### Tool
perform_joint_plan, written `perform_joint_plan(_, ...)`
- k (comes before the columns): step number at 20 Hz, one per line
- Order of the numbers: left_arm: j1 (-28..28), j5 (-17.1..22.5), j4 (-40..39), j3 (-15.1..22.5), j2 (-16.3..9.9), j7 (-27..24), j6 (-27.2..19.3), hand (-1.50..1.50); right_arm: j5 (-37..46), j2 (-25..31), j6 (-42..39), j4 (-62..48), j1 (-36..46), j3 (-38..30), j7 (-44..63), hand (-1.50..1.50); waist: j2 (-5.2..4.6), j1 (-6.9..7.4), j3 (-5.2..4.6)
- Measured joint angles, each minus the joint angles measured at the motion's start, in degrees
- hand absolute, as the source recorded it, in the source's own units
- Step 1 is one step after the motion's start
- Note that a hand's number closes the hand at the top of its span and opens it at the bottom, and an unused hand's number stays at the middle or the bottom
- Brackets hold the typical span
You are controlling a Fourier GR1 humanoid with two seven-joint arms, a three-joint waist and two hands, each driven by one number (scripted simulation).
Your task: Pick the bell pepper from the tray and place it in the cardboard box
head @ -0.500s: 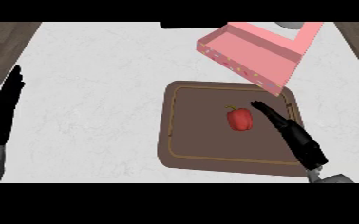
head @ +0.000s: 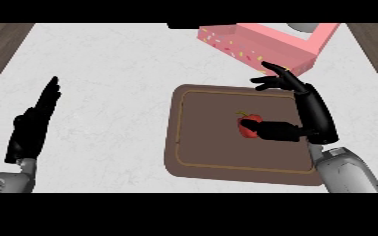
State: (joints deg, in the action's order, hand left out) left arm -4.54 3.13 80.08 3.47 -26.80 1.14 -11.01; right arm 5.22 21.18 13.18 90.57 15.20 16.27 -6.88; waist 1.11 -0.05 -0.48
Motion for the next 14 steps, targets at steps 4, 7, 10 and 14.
perform_joint_plan(4, 1.4, -0.6, 1.6, 2.2, 2.6, 0.5, -0.6, 0.0, 4.0, -6.6, 10.1, 1.0, -0.1, -0.5, -1.9, -1.5, -0.28, 0.41, 0.07)
perform_joint_plan(7, 2.2, -1.3, 3.6, 2.9, 3.7, 1.5, -1.2, 0.0, 8.6, -6.3, 11.8, 2.0, 0.2, 0.3, -0.5, -1.5, -0.36, 0.53, 0.04)
perform_joint_plan(10, 3.4, -1.7, 4.5, 3.2, 4.0, 1.6, -1.4, 0.0, 14.8, -2.7, 10.5, 3.1, 0.2, 2.8, 3.7, -1.5, -0.17, 0.41, -0.07)
perform_joint_plan(14, 4.1, -2.2, 5.2, 3.5, 4.5, 1.9, -2.0, 0.0, 21.5, 3.9, 4.2, 6.3, 0.5, 5.8, 12.0, -1.5, 0.11, -0.1, -0.22)
